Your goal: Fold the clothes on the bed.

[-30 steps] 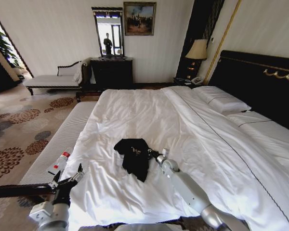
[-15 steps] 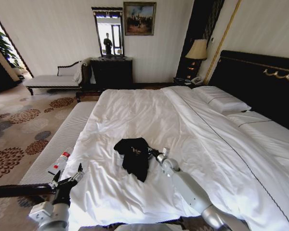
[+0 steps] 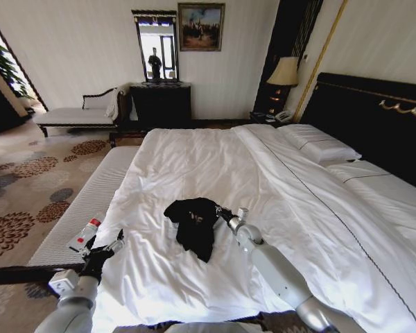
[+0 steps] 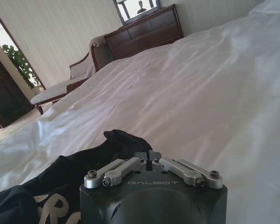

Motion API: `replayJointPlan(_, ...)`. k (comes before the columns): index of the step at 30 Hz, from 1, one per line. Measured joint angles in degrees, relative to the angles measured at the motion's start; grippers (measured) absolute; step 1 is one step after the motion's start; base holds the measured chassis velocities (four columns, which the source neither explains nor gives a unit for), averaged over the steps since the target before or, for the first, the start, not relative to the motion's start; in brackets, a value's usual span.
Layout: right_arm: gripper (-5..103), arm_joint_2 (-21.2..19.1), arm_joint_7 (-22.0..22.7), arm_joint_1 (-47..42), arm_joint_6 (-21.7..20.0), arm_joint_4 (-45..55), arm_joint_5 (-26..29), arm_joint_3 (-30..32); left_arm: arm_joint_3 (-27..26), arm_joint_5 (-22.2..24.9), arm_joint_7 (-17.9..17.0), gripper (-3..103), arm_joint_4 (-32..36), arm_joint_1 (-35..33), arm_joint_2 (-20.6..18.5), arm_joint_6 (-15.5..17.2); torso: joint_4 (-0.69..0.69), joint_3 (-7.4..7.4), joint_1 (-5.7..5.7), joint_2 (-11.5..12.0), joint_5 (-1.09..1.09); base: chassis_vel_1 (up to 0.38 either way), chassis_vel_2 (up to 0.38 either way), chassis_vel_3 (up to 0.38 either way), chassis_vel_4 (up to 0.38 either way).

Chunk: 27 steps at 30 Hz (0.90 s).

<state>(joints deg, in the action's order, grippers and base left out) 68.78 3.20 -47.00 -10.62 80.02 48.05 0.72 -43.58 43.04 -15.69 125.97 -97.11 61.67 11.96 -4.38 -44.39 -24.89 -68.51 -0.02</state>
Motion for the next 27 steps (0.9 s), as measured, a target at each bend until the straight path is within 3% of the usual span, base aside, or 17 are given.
replayJointPlan(1,1,-0.1,0.2,0.2,-0.2,0.0,0.1,-0.4,1.1,2.2,1.4,100,-4.4,3.6,-2.9,-0.1,0.01,-0.01,-0.01,0.0,-0.02,0.0,0.0,0.0,0.0)
replayJointPlan(2,1,-0.1,0.2,0.2,-0.2,0.0,0.1,-0.4,1.1,2.2,1.4,100,-4.4,3.6,-2.9,-0.1,0.01,-0.01,-0.01,0.0,-0.02,0.0,0.0,0.0,0.0)
replayJointPlan(6,1,0.4,0.5,1.6,-0.2,-0.9,0.3,-1.6,6.1,8.0,6.7,100,-13.0,9.3,-10.4,-0.5,0.05,-0.01,-0.01,0.0,0.01,0.0,0.0,0.0,0.0)
replayJointPlan(7,1,0.4,0.5,1.6,-0.2,-0.9,0.3,-1.6,6.1,8.0,6.7,100,-13.0,9.3,-10.4,-0.5,0.05,-0.01,-0.01,0.0,0.01,0.0,0.0,0.0,0.0)
replayJointPlan(10,1,0.7,0.8,2.2,-0.3,-1.5,0.7,-2.1,10.9,13.8,8.5,100,-17.0,13.1,-12.1,-0.1,0.05,-0.01,0.0,0.0,0.0,0.0,0.0,0.0,0.0)
replayJointPlan(12,1,0.8,0.9,2.5,-0.4,-1.8,0.9,-2.2,12.7,15.9,8.8,100,-18.5,14.9,-11.7,0.3,0.05,-0.01,-0.01,0.0,0.01,0.0,0.0,0.0,0.0)
replayJointPlan(16,1,0.9,0.9,3.3,-0.4,-3.1,1.2,-3.1,18.2,22.1,8.9,100,-23.8,23.4,-7.0,1.8,0.02,-0.01,-0.01,0.0,0.01,0.0,0.0,0.0,0.0)
replayJointPlan(27,1,2.4,2.6,6.2,-0.7,-5.2,2.3,-6.7,26.3,27.6,8.7,100,-38.2,37.3,-0.5,3.2,0.06,0.0,-0.01,0.0,0.02,0.0,0.0,0.0,0.0)
